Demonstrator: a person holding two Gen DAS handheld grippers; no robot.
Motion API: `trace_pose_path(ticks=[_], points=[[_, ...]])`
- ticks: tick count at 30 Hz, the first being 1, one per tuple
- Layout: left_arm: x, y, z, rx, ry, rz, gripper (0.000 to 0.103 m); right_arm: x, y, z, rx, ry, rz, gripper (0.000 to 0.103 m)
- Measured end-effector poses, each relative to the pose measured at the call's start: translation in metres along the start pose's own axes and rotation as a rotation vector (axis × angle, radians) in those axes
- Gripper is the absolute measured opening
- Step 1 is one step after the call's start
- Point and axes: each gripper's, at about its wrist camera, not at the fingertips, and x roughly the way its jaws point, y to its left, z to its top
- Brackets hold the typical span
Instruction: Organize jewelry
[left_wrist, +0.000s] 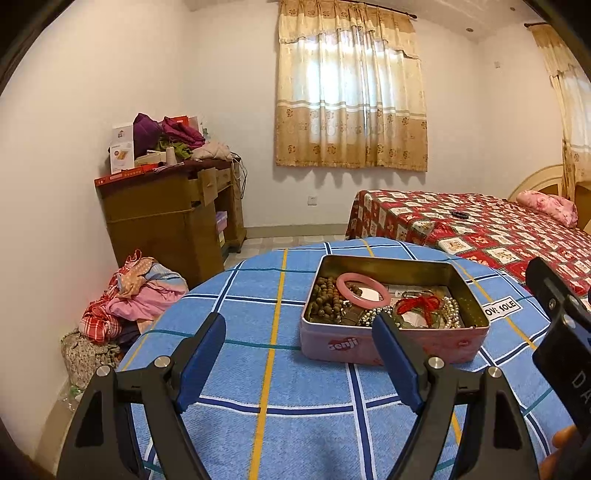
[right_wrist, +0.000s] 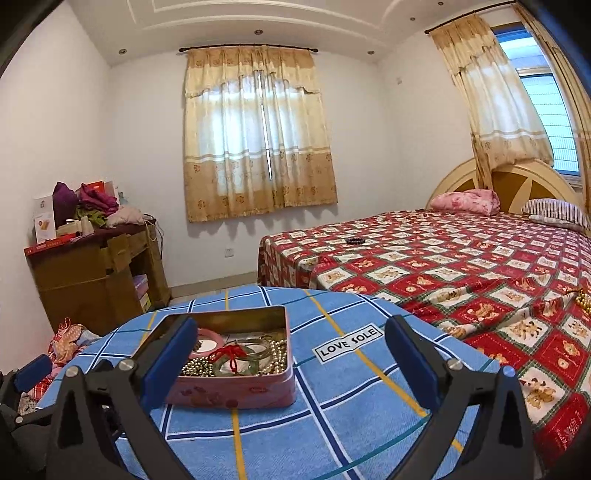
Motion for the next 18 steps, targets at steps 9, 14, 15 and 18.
trace_pose_path(ticks=[9,14,15,18], points=[[0.0003,-0.0005,-0.0002,0.002,0.003,-0.002,0.082,0.0004,0.0,0.0005,0.0,0.0,0.0,0.103],[0.0003,-0.0005,-0.0003,0.001,0.003,-0.002,0.082,0.0007,0.0001,0.0007,0.0,0.001,0.0,0.103],[0.0003,-0.0004,-0.0002,0.001,0.003,-0.002,0.082,0.0006,0.0001,0.0002,0.001,0.001,0.0,0.103],[0.0003,-0.0005,-0.0001,0.001,0.003,-0.002,0.082,0.0001,0.0003,0.0007,0.001,0.001,0.0,0.103]])
